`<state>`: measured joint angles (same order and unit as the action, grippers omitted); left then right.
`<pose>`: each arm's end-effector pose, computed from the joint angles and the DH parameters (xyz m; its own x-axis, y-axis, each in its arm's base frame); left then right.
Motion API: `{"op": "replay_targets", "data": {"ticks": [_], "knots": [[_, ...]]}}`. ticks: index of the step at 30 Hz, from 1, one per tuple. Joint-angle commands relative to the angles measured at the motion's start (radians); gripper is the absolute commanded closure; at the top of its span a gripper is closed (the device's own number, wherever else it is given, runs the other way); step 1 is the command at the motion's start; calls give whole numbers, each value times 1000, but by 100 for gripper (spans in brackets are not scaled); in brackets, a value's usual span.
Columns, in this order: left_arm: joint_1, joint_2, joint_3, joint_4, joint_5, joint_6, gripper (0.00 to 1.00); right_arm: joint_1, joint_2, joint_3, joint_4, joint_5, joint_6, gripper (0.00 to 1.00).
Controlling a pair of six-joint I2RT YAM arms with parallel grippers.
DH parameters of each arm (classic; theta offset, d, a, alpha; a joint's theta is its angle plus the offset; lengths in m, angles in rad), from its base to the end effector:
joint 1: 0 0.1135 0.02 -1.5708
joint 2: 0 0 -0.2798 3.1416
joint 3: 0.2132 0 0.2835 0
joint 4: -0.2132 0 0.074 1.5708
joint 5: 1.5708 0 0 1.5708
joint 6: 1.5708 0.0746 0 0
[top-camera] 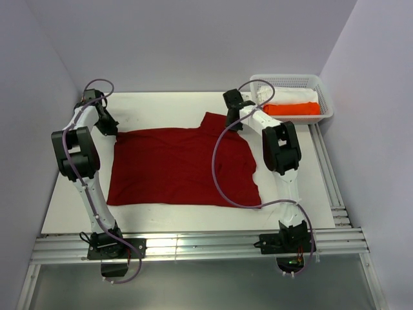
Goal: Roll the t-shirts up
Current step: Fold the tshirt
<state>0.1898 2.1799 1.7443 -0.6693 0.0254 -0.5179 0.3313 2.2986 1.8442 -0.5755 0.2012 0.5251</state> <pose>0.5143 0.0969 0.1477 -0.6745 -0.6335 -0.3791 -0.5885 0.7714 -0.2421 0.5317 0.1671 0.1286 -0.8124 0.2400 -0.5314 0.2148 0.9705 0.1099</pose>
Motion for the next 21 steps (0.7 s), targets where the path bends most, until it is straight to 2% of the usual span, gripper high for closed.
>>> {"op": "replay_targets", "data": {"ticks": [1, 9, 11, 15, 21], "knots": [[3, -48, 4, 27, -18, -1, 100, -1, -65, -11, 86, 27, -10, 96], [3, 3, 115, 28, 5, 7, 100, -28, 36, 183, 149, 30, -79, 96], [5, 29, 147, 17, 7, 4, 100, -40, 70, 236, 158, 27, -76, 100], [3, 58, 224, -3, 14, -1, 100, -58, 87, 260, 200, -31, -63, 100], [5, 67, 244, -9, 34, -10, 100, -72, 71, 250, 217, -80, -54, 100]]}}
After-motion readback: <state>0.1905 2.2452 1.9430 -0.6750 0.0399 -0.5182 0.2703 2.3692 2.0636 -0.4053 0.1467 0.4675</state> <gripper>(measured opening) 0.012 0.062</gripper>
